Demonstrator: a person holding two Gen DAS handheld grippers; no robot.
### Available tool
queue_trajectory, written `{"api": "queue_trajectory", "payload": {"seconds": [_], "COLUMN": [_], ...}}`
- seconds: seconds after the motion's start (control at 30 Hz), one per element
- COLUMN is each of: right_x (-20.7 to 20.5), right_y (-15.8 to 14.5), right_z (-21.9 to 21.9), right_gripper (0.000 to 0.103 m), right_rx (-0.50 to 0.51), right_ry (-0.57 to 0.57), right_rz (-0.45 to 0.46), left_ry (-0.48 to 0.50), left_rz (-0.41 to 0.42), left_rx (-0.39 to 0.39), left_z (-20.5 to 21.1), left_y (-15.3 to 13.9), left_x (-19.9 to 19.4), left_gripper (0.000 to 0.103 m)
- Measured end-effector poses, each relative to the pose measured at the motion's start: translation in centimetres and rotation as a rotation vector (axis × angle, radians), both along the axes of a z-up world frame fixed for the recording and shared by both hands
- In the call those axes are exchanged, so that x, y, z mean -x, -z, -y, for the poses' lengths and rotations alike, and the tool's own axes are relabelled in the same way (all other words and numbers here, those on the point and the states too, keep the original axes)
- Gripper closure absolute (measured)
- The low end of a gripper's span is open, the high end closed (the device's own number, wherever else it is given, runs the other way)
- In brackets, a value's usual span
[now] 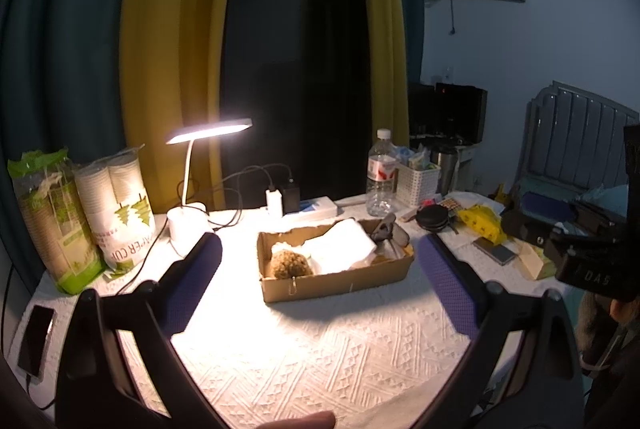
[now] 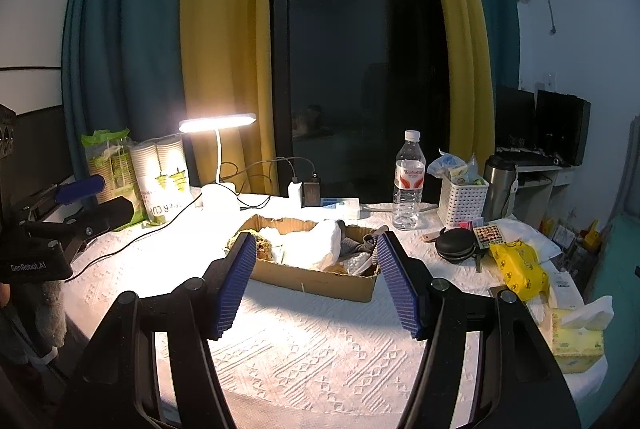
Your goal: Organize soft objects
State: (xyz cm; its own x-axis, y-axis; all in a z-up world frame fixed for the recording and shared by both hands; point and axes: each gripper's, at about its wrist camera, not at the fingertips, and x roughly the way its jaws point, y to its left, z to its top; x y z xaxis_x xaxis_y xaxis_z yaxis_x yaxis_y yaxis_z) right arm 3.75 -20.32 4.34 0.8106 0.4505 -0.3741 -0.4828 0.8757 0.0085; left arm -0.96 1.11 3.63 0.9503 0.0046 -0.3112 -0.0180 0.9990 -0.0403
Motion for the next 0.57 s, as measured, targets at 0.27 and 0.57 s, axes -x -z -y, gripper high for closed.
{"api": "queue_trajectory", "payload": {"seconds": [0.27,0.57], "right_x": [-0.13,-0.37], "right_y": [-0.07,-0.21], "right_z": [-0.16,-0.46], "right_gripper": [0.037,0.037], "right_rx": [0.003,0.001], "right_ry": [-0.003,-0.006], "right_rz": [0.003,0.002], "left_ry": [0.003,0.017], "left_rz": [0.002,-0.011], "left_rx": [0.000,-0.002], "left_z": [-0.04,0.11], "left_y": [-0.07,-0.21], "left_x": [-0.02,-0.45], "left_gripper": [0.004,0.004]}}
